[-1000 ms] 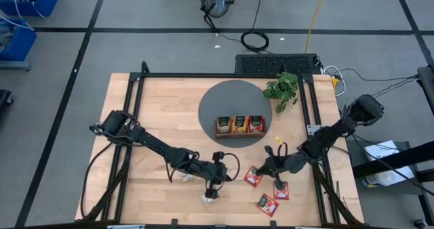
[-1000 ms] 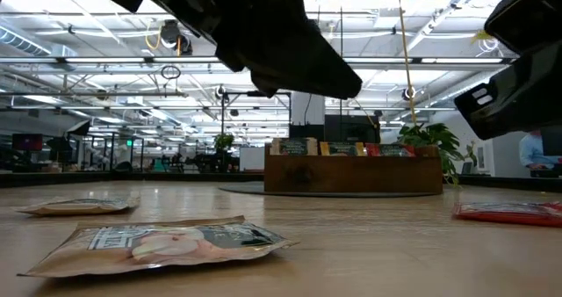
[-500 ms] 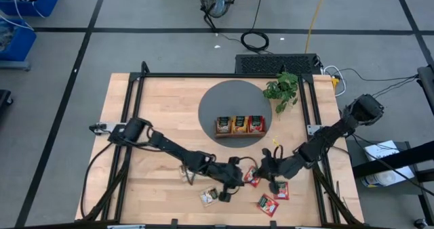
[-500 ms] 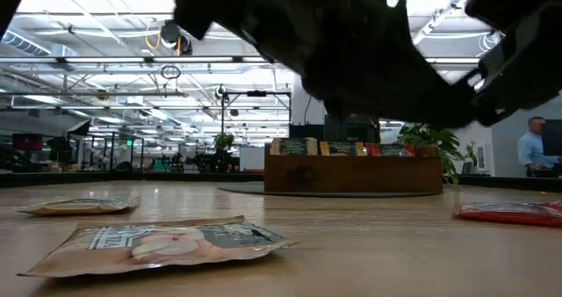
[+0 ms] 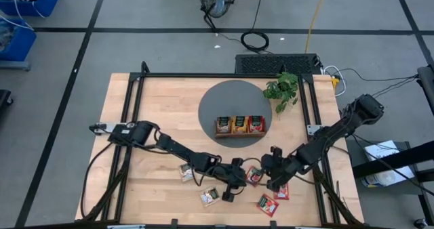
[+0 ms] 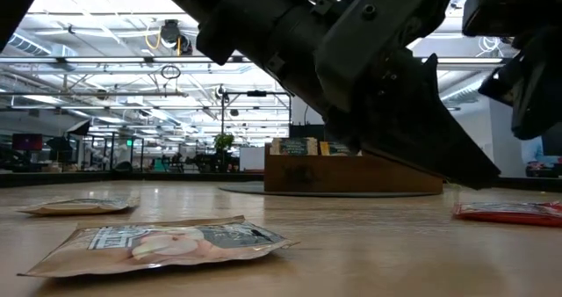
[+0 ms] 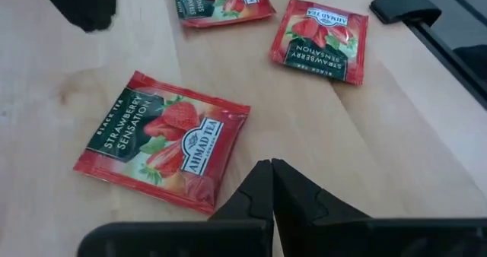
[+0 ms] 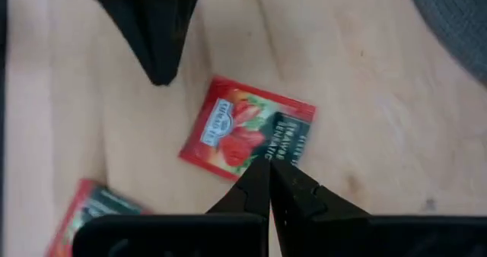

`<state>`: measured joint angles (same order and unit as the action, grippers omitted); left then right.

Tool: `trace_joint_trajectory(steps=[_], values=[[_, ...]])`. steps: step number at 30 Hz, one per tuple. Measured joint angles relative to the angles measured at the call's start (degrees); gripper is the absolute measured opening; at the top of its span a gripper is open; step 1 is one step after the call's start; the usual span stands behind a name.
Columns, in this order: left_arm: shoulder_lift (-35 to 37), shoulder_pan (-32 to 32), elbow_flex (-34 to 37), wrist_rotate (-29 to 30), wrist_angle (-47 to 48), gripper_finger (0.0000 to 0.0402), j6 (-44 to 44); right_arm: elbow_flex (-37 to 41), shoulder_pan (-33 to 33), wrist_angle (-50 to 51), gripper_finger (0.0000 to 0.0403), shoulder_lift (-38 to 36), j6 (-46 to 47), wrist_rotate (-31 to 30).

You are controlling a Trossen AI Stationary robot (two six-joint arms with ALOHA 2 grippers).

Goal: Pick & Place Tea
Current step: Put the red tea bag into the right section of the wooden organizer

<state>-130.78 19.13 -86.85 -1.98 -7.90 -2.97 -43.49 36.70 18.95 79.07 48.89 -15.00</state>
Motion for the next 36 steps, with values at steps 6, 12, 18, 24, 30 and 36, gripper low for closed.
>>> trace_joint_trajectory(steps=[6,12,18,24,30,36], values=[[0.0,0.1,0.0,0.1,0.6,0.0018,0.3,5.2,0.0,-11.2,0.005,0.0,4.4,3.9],[0.0,0.2,0.0,0.1,1.1,0.0006,0.3,10.0,-0.8,-11.9,0.0105,0.0,14.0,6.2],[0.0,0.2,0.0,0.1,1.7,0.0014,1.2,14.5,-2.7,-17.5,0.0143,-0.1,19.9,6.3],[0.0,0.3,0.0,0.1,1.8,0.0004,1.8,21.4,-4.5,-34.0,0.0152,-0.1,22.0,7.8],[0.0,0.3,0.0,0.0,2.1,0.0004,1.8,23.8,-4.8,-36.4,0.0144,-0.2,23.8,9.1],[-0.2,0.3,0.0,-1.9,0.8,0.0008,1.8,23.8,-4.9,-37.5,0.0143,-0.1,24.1,10.2]])
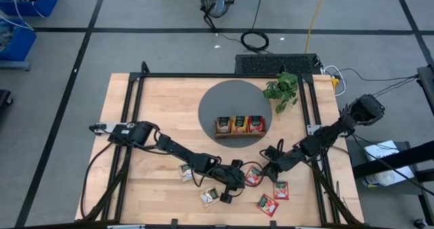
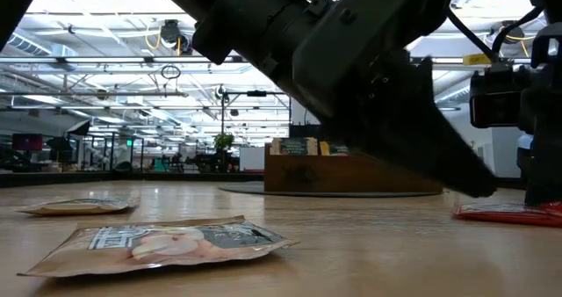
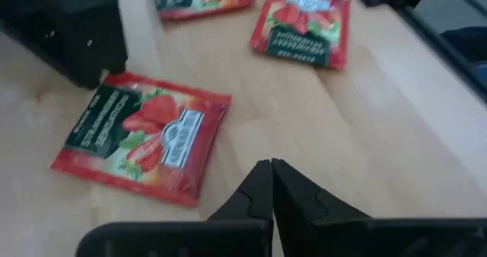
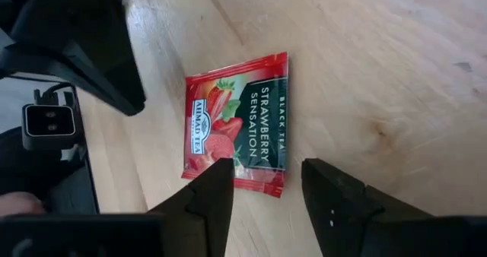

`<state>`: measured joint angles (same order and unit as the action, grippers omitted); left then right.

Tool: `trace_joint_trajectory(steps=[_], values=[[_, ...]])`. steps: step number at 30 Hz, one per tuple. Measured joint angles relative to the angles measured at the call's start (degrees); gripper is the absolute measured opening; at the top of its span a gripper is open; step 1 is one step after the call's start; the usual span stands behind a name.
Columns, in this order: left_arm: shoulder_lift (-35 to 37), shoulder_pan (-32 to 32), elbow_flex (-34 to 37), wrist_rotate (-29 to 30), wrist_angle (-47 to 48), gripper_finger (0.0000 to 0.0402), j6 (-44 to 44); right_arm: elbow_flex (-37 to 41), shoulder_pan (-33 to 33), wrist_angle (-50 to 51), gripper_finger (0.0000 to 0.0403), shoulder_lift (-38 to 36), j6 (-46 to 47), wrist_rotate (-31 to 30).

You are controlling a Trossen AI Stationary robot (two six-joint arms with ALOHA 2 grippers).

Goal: Pick & Place Tea
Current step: Put the red tea bag into the right section of the wooden organizer

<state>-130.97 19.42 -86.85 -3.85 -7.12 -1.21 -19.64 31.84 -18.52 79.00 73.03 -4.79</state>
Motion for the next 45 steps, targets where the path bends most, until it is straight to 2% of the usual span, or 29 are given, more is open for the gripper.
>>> trace_joint_trajectory(steps=[5,11,21,31,37,45], values=[[-0.5,0.0,0.0,-1.3,-0.3,0.0003,0.7,0.0,-0.1,0.1,0.0143,0.8,1.1,0.2],[-0.4,-0.6,0.0,2.7,-0.5,0.0004,1.4,-0.1,-0.1,-1.0,0.0143,2.3,1.0,0.2],[-0.4,-2.7,0.0,2.9,-0.2,0.0004,2.2,-0.1,0.1,-1.6,0.0143,4.0,1.2,2.2],[-6.1,-3.9,-3.1,0.5,-2.9,0.0007,2.3,-0.1,0.1,-1.6,0.0138,4.6,-1.0,3.4],[-6.2,-4.0,-4.6,1.0,-1.0,0.0005,2.8,0.0,0.1,-0.5,0.0101,4.6,-2.0,3.7],[-6.3,-4.0,-4.6,1.2,-0.6,0.0018,3.5,0.0,0.1,-0.5,0.001,4.6,-6.1,1.9]])
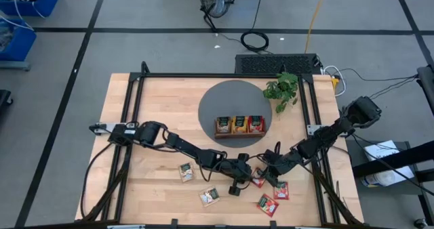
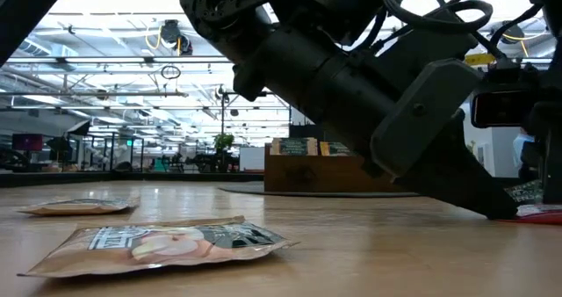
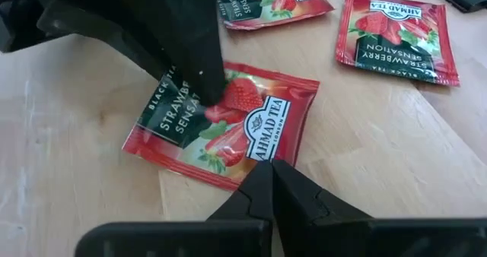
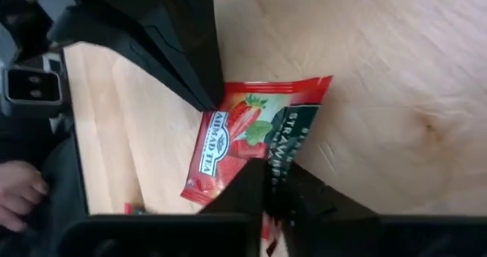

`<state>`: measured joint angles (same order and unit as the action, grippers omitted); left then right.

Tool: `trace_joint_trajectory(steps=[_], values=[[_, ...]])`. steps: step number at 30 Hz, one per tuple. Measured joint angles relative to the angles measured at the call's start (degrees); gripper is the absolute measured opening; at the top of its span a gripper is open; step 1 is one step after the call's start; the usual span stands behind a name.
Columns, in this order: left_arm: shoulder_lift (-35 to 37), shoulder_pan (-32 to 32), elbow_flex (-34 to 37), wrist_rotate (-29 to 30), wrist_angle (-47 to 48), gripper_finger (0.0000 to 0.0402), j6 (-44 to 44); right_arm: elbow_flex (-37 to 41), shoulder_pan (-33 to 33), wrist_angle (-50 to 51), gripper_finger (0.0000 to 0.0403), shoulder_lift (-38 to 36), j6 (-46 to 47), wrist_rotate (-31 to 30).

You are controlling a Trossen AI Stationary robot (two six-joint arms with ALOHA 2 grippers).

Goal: Pick & Place Tea
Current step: Put the red tea bag into the right section of the wooden organizer

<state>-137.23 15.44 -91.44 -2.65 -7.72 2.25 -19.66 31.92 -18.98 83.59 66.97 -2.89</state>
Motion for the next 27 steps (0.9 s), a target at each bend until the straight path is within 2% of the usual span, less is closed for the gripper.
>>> trace_joint_trajectory(steps=[4,10,15,21,27], values=[[1.7,0.0,0.0,0.3,3.6,0.002,2.7,0.0,0.0,-1.7,0.0008,0.0,-2.5,-0.3],[9.1,1.1,0.3,0.3,16.2,0.0021,5.2,-0.2,0.0,-4.1,0.0002,-0.9,-6.8,0.1],[15.8,3.6,0.1,0.2,26.2,0.0021,3.5,-0.1,0.0,-3.0,0.0001,-3.6,-10.9,0.4],[18.0,6.9,0.2,0.6,38.8,0.0021,0.5,-0.2,0.0,1.7,0.0001,-7.9,-12.6,1.7],[18.3,9.1,1.9,8.6,42.2,0.0021,-3.7,-0.5,-0.4,7.2,0.0001,-12.7,-15.9,2.0]])
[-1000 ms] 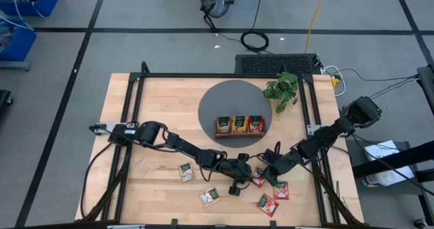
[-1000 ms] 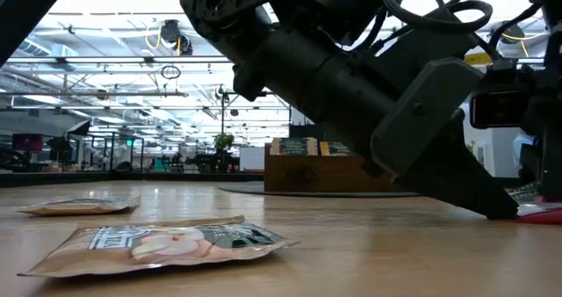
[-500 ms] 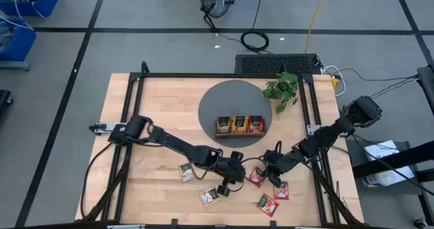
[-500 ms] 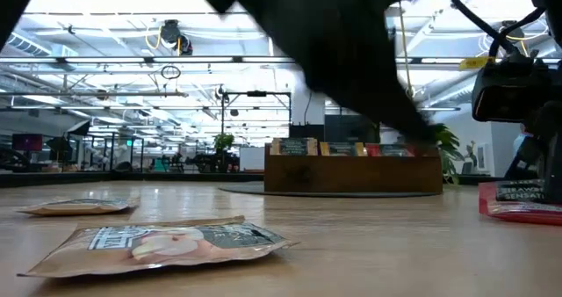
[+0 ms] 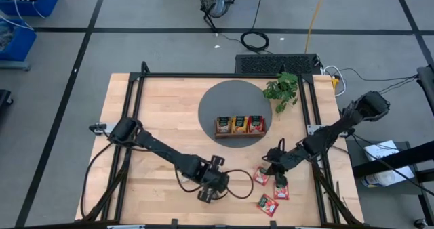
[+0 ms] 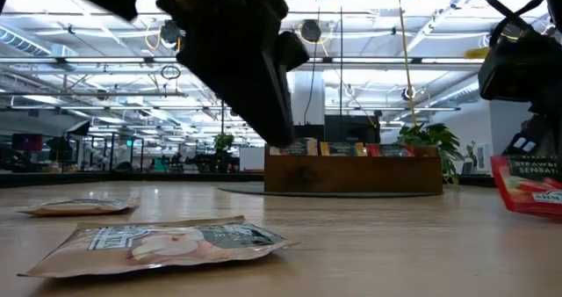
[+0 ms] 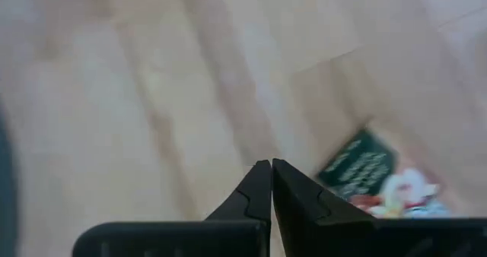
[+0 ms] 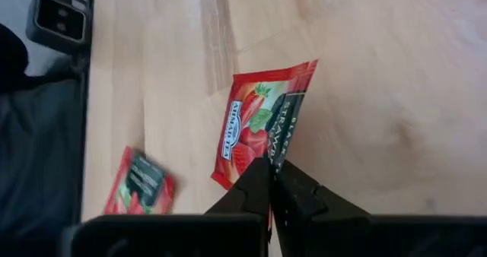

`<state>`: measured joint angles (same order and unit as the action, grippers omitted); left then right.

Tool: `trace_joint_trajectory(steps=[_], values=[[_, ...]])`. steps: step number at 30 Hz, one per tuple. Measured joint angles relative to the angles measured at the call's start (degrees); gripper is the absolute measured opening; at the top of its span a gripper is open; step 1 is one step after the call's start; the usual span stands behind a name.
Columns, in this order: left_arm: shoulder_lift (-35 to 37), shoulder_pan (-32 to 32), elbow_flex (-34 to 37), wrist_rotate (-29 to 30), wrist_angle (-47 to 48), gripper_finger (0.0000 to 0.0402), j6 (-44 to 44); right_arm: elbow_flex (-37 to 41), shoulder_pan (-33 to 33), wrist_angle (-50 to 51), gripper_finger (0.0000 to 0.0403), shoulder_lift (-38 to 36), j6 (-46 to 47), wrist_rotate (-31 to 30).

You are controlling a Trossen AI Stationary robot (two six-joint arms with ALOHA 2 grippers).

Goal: Pick & Place Tea
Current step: Put the red tea bag into the right section of the wooden organizer

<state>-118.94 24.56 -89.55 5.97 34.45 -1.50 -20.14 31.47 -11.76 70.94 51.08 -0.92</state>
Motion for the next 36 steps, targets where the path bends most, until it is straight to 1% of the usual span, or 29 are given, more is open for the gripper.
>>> trace_joint_trajectory(steps=[2,4,6,8,11,14,16,17,20,22,23,25,29,31,36], values=[[1.4,0.3,1.6,4.2,-0.1,0.0021,-1.9,-0.7,-0.9,2.6,0.0001,-1.7,-2.0,0.1],[3.9,0.3,4.0,8.8,-0.2,0.0021,-4.3,-2.3,-2.0,7.6,0.0,-3.6,-4.3,1.2],[8.5,-0.1,8.1,13.0,-1.4,0.0021,-6.0,-5.1,-3.3,14.1,0.0,-4.8,-6.9,1.2],[13.9,-0.7,13.6,15.3,-4.4,0.0021,-6.6,-8.6,-4.6,21.3,0.0,-5.7,-10.0,1.1],[23.4,-0.8,25.0,14.7,-16.7,0.0021,-6.6,-13.9,-6.4,29.5,0.0,-6.1,-15.7,-0.3],[30.4,-0.9,37.5,12.0,-33.2,0.0021,-6.3,-19.3,-8.2,36.1,0.0,-6.2,-21.5,-2.7],[32.6,-0.9,44.2,10.9,-43.5,0.0021,-6.6,-22.8,-10.1,39.0,0.0,-6.2,-24.3,-4.6],[33.0,-1.0,47.0,10.6,-49.1,0.0021,-6.7,-24.6,-11.2,40.8,0.0,-6.1,-25.4,-5.3],[32.9,-0.4,54.1,10.5,-61.8,0.0021,-7.2,-30.6,-15.7,46.7,0.0,-5.6,-29.9,-7.0],[31.9,-0.3,57.0,10.6,-68.2,0.0021,-8.2,-34.9,-18.7,52.2,0.0,-4.7,-34.2,-8.8],[31.4,-0.3,58.0,10.6,-69.8,0.0021,-8.8,-36.9,-20.4,55.2,0.0,-4.2,-36.3,-9.6],[30.6,-0.4,59.5,10.8,-71.2,0.0021,-10.5,-40.6,-23.6,60.1,0.0,-2.6,-40.5,-9.9],[29.6,-0.3,60.0,10.8,-71.9,0.0021,-12.6,-46.0,-29.5,67.7,0.0,1.9,-47.7,-10.1],[29.1,-0.4,59.9,10.9,-71.7,0.0021,-12.5,-46.9,-31.2,68.2,0.0,4.2,-49.3,-11.2],[29.2,-0.4,59.5,11.0,-71.8,0.0021,-12.3,-46.9,-33.0,67.5,0.0,8.9,-51.3,-11.3]])
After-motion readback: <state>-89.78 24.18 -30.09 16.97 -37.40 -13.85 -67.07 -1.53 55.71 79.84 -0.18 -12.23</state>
